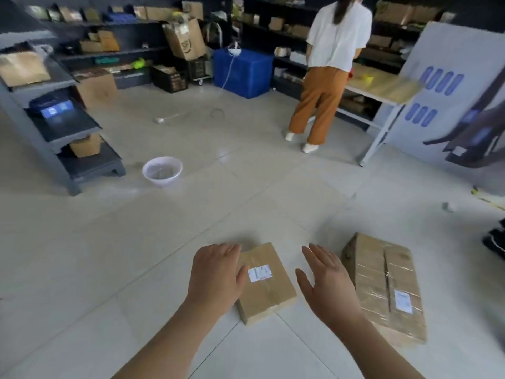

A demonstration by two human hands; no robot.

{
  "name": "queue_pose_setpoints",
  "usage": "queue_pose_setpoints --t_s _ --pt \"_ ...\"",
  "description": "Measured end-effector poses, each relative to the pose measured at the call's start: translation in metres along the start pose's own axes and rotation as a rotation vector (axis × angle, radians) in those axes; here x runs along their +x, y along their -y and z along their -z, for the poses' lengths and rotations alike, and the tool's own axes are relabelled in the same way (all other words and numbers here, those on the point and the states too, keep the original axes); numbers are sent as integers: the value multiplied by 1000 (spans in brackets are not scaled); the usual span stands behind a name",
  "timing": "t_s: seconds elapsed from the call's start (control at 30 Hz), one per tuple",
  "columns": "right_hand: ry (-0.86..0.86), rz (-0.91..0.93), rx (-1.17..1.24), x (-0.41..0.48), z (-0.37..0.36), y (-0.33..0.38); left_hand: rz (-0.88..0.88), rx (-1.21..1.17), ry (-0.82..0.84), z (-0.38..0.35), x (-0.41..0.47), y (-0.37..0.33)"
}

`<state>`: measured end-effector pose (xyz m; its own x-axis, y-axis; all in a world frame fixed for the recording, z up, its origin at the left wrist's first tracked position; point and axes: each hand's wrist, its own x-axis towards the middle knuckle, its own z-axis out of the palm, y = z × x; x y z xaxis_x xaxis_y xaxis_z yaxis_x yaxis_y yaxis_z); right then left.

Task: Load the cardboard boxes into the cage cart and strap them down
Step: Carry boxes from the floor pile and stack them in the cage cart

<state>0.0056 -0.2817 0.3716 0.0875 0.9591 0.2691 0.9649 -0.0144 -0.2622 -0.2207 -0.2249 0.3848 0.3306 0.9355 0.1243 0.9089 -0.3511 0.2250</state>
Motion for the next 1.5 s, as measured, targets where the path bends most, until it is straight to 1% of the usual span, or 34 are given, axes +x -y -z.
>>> queue_pose_setpoints --t_s 0.2,0.37,0.5,0.6,0.7,0.83,1.0,1.13,1.27,1.4,1.5 --pt "36 -337 -39 -20 8 -71 -298 -53 93 -35 77 -67" --pt "-91 -570 -120 -34 26 -111 -506 -30 175 -63 129 -129" --pt "-106 -729 -138 -56 31 -156 -672 -18 217 -95 149 -184" --pt "-108 -832 -151 -72 32 -195 -746 -2 247 -124 159 -226" --pt "-84 -877 -156 -85 34 -244 -787 -5 272 -154 168 -275" --pt "-43 -900 -156 -97 35 -333 -768 24 300 -199 181 -349" --pt "65 -900 -93 -105 33 -453 -693 60 384 -253 196 -438" --pt "137 -874 -62 -101 15 -539 -631 89 437 -301 213 -487" --pt "194 -890 -33 -101 -26 -611 -592 131 513 -366 229 -513" --pt "223 -924 22 -104 -91 -669 -564 177 602 -451 239 -523" --pt "245 -928 56 -109 -154 -708 -467 181 681 -519 244 -526"
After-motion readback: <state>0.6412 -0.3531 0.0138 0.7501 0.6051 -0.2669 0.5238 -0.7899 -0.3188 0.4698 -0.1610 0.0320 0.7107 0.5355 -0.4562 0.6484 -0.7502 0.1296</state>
